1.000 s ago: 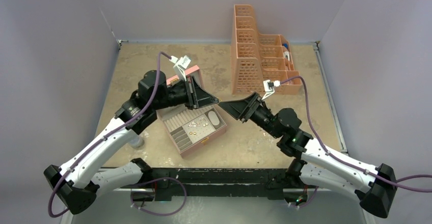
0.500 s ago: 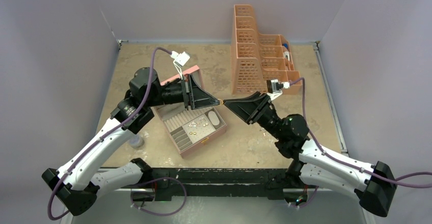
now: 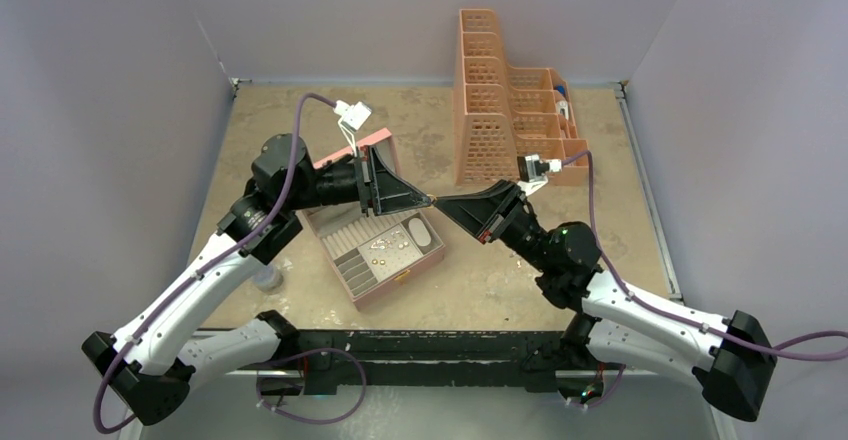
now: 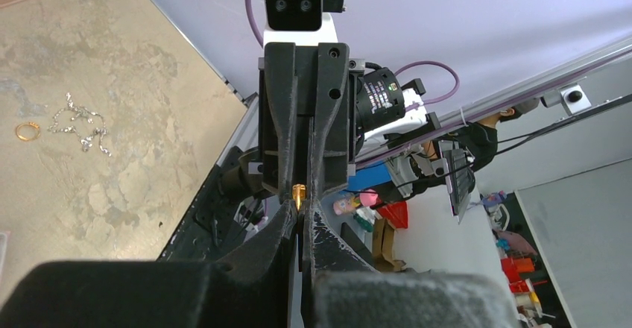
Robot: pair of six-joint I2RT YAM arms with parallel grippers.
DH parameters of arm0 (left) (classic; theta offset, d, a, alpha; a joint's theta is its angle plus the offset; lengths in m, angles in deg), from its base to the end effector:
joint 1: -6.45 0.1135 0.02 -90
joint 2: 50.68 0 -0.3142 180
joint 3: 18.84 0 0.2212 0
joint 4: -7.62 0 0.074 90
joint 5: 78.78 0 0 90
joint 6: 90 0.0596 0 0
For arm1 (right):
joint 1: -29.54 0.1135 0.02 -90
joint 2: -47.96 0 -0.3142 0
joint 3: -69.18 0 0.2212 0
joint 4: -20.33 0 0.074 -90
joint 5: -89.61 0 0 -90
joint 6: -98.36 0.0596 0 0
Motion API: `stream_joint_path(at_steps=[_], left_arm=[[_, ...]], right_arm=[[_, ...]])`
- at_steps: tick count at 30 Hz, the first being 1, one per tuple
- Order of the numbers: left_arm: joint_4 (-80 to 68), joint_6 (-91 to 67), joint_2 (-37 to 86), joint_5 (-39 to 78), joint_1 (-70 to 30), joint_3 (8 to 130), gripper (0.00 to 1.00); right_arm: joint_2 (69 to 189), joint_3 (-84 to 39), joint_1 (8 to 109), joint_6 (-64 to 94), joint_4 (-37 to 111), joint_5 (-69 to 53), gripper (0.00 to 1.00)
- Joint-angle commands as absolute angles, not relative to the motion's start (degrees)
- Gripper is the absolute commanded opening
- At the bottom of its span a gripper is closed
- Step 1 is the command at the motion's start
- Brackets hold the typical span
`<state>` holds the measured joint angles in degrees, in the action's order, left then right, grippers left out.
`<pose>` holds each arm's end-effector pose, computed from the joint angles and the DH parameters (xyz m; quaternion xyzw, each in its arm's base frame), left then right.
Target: Organize the mixed jewelry
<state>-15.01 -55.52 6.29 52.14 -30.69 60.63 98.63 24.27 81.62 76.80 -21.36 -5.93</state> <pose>0.1136 -0.1350 0.4613 0.1378 0.6942 -0.6495 0.2780 0.0870 0.1210 0.4126 0.0220 0.4555 0.7834 0.4223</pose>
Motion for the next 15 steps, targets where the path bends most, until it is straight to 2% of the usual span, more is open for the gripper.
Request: stream_joint_path(at_steps=[1, 5, 10, 15], left_arm=[[-11.6, -56.2, 5.0, 52.4, -30.5, 59.8, 0.00], [-11.5, -56.1, 5.0, 52.1, -30.5, 59.5, 0.00], [-13.0, -55.2, 4.5, 49.7, -30.5, 59.0, 0.00], [-19.9, -52.5, 1.4, 39.7, -30.5, 58.3, 0.23]], right_arm=[[98.8, 21.6, 81.5, 76.6, -25.3, -7.0, 0.13], [99.3, 21.3, 81.5, 76.5, -25.1, -7.6, 0.00], [99.2, 20.4, 81.6, 75.8, -22.8, -7.2, 0.00], [99.1, 18.6, 81.5, 74.0, -16.9, -5.8, 0.00]])
